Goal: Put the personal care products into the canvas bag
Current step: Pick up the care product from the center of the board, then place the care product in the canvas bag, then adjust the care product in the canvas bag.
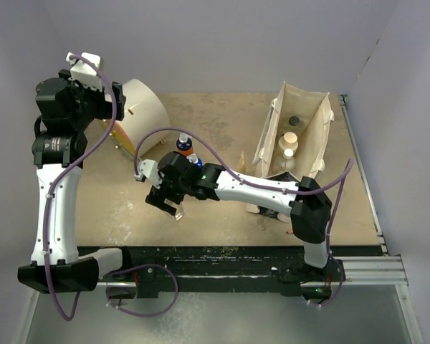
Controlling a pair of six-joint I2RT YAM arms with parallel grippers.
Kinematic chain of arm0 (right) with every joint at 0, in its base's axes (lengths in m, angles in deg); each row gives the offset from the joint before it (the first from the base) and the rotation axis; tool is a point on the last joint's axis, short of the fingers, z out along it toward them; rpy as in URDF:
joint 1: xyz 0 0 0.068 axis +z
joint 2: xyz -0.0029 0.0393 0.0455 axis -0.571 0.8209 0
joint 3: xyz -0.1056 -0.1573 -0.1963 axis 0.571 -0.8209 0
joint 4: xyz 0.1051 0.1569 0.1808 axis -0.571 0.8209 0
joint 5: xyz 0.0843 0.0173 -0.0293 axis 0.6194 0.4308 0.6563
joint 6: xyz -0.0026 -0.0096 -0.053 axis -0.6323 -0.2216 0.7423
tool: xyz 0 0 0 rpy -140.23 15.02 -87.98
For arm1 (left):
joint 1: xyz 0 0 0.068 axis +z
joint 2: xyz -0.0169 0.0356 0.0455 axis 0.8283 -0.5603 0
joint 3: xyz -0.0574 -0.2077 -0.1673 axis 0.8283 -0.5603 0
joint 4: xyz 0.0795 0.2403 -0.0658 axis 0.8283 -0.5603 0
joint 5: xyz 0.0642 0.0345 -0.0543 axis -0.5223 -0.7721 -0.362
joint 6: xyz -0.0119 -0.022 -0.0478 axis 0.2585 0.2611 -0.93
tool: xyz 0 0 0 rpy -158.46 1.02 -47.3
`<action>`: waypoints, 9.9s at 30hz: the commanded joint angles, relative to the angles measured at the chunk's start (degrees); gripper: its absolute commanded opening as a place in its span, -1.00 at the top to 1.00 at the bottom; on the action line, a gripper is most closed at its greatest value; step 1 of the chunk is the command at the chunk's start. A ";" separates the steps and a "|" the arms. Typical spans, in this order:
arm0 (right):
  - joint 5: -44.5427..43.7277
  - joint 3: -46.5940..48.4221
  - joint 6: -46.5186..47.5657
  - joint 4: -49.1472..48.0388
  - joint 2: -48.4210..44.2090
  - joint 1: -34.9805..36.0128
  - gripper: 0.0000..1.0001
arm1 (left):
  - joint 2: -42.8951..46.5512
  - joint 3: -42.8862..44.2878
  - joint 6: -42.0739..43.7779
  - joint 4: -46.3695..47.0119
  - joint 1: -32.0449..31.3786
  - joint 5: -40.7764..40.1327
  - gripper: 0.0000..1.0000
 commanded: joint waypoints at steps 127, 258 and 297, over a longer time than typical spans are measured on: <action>44.61 5.46 34.31 38.06 -35.11 -71.71 1.00 | -39.85 28.28 30.06 -21.54 -68.52 16.15 0.89; 37.60 1.20 49.74 42.25 -18.76 -65.77 -0.26 | -32.98 20.84 24.51 -17.80 -68.20 16.16 0.96; 30.86 -11.39 41.54 34.64 -26.67 -65.59 -0.36 | -36.86 7.15 25.25 -13.32 -70.56 19.51 0.93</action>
